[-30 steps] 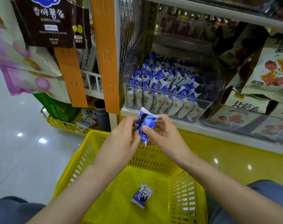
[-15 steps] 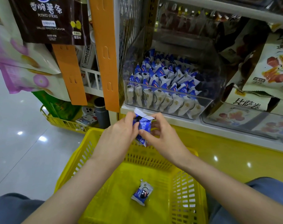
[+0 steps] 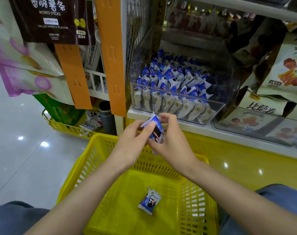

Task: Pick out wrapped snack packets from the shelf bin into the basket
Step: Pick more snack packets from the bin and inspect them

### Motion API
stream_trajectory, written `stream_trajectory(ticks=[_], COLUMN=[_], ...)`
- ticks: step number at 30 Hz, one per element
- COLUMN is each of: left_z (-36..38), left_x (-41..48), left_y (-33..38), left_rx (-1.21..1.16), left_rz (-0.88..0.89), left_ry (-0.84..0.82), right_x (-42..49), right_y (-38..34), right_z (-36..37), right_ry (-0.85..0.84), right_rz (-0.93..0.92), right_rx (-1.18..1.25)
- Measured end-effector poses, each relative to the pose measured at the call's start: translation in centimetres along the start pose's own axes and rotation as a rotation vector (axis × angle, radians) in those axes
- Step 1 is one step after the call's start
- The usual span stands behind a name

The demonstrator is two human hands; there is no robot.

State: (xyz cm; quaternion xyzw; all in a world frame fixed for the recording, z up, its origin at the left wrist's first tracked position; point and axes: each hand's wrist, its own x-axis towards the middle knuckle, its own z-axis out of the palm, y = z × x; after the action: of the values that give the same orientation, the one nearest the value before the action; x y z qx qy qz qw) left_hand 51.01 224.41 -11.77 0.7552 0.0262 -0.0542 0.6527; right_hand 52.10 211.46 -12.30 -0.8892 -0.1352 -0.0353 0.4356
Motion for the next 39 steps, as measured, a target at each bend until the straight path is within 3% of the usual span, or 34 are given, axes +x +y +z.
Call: stream_trajectory(ticks=[4,8,10,13,18,22,26,29,32,35,39], left_z=[0.1,-0.3,-0.7,-1.2,-1.3,-0.8,-0.2,-0.3,-0.7,-0.8,-1.0], left_x=[0.3,0.7,0.7,0.9,0.6,0.5,1.0,1.7,2.5,3.1,3.7], left_y=[-0.1,0.1,0.4,0.8,2.0,2.6,3.1,3.5,3.9,4.1,4.1], left_rx=[0.025,-0.129,-0.163,-0.048,-0.058,-0.259,-0.241,-0.301,-0.335,-0.363,-0.418], left_rz=[0.023,-0.046,-0.058,0.062,0.173,-0.01,0.021,0.073,0.11,0.139,0.167], left_ry=[0.131,0.176,0.204,0.238,0.142,-0.017,-0.084,-0.02,0.025,0.044,0.048], right_x=[0.0,0.3,0.4,0.5,1.3,1.6,2.5,4.0,7.9,12.4,16.1], right_y=[-0.3,-0.8,-1.1,-1.6,-1.8,-2.0,-2.7,-3.1,-2.1,0.3,3.0], right_z=[0.3,0.0,-0.2,-0.4,-2.2,-3.4,-5.0,-6.8,-9.3,-11.1,-11.8], right_ry=[0.021,0.013,-0.046,-0.082,-0.067,0.02,0.118,0.11,0.187,0.18,-0.001], right_rz=[-0.055,-0.143,-0.135,-0.007,0.098,0.094,0.052,-0.02,-0.054,0.069,0.2], right_rx=[-0.098,-0.125,-0.038,0.212,0.381,0.44,0.423,0.315,-0.017,-0.351,-0.625])
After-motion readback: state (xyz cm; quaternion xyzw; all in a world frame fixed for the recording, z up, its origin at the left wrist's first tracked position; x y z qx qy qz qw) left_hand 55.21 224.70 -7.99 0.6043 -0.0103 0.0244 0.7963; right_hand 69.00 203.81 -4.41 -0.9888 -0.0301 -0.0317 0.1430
